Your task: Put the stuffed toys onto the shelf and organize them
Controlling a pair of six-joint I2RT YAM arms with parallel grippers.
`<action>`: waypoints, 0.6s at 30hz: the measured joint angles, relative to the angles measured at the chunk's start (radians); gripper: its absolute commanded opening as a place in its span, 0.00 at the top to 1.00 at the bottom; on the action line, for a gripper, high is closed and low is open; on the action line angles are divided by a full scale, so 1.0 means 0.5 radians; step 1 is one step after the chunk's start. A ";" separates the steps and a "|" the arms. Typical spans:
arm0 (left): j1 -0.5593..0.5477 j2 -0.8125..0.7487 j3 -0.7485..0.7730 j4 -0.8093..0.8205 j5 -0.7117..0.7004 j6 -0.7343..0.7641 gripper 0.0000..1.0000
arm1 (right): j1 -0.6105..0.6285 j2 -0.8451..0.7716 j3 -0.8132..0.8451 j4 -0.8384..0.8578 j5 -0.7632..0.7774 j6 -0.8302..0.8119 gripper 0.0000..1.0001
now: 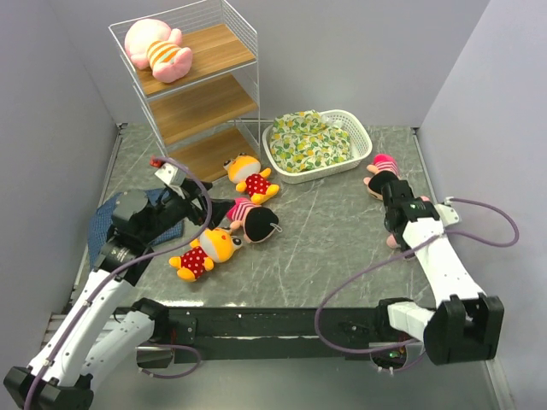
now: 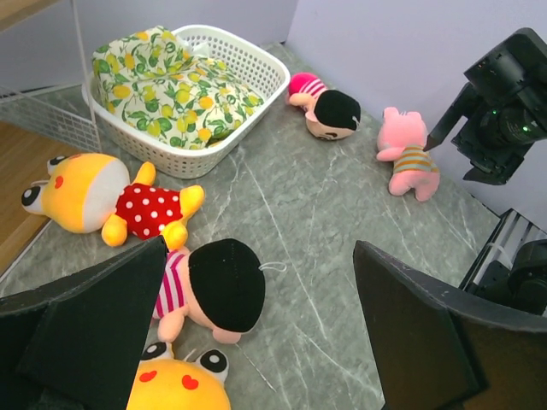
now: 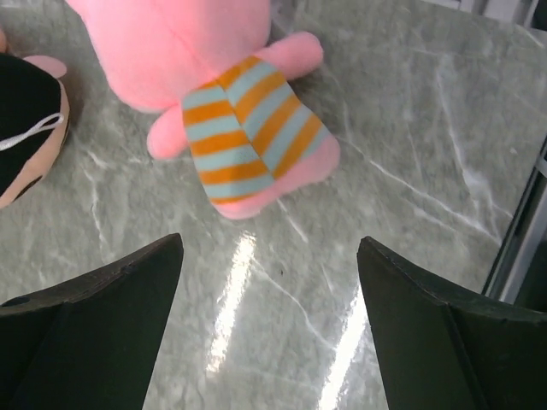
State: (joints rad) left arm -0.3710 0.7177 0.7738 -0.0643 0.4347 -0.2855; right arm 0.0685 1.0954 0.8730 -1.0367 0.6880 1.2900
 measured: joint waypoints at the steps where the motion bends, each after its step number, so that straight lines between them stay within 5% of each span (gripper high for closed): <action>1: 0.000 0.013 0.000 -0.001 -0.005 -0.001 0.04 | -0.015 0.047 0.005 0.035 0.002 -0.024 0.11; 6: 0.000 0.070 0.000 -0.005 -0.002 0.000 0.04 | -0.093 0.317 0.025 0.223 0.004 -0.127 0.12; 8: 0.000 0.078 0.000 -0.014 -0.005 0.005 0.04 | -0.117 0.433 0.025 0.271 -0.006 -0.160 0.28; 10: 0.000 0.075 -0.001 -0.014 -0.010 0.005 0.04 | -0.152 0.556 0.024 0.325 -0.040 -0.211 0.56; 15: 0.000 0.053 -0.003 -0.014 -0.030 0.006 0.04 | -0.188 0.661 0.006 0.361 -0.038 -0.216 0.69; 18: 0.000 0.050 -0.003 -0.015 -0.031 0.013 0.03 | -0.187 0.571 -0.008 0.320 -0.005 -0.159 0.95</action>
State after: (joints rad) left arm -0.3710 0.7429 0.7723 -0.0719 0.4194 -0.2790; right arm -0.0250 1.3808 0.8692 -0.8768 0.6857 1.2102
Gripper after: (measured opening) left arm 0.967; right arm 0.230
